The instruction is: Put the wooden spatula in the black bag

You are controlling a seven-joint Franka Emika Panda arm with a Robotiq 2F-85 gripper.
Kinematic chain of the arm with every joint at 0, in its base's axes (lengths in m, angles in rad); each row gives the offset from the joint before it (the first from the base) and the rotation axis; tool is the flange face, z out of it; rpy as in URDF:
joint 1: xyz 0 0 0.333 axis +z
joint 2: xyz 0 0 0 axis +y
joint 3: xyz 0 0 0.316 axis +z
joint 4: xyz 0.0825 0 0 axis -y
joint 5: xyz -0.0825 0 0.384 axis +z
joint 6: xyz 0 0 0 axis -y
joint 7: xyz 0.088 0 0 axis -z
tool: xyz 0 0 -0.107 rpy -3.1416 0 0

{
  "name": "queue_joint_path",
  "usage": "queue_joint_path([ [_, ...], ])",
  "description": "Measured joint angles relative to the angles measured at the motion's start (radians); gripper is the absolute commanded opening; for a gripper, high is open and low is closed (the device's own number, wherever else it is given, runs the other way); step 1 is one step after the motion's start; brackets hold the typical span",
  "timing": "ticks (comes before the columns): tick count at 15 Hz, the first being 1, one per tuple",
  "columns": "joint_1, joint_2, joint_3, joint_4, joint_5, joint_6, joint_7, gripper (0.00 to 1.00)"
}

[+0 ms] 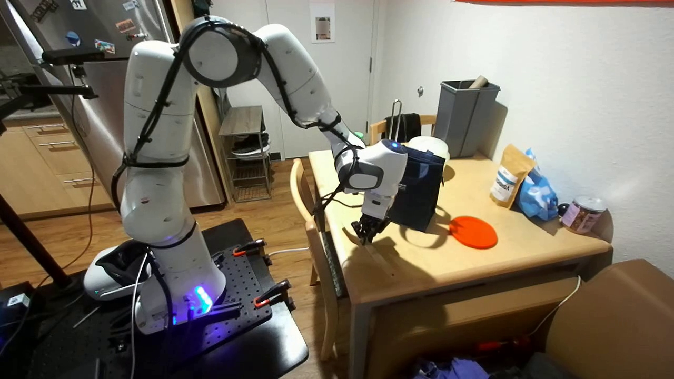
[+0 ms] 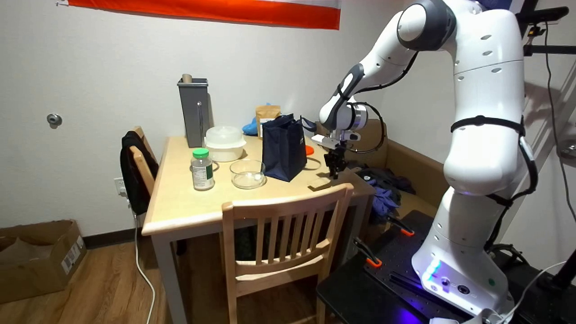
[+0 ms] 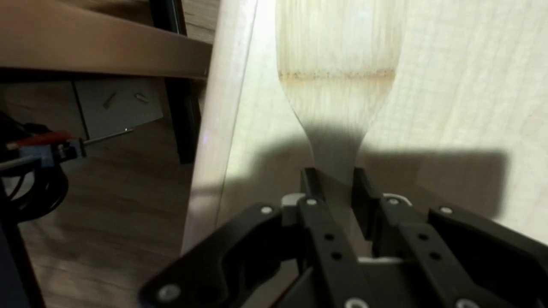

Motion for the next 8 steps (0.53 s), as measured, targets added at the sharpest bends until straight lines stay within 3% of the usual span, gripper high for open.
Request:
queue_joint_path([
  [8, 0.02, -0.281, -0.012, -0.003, -0.193, -0.183, 0.005, 0.06],
])
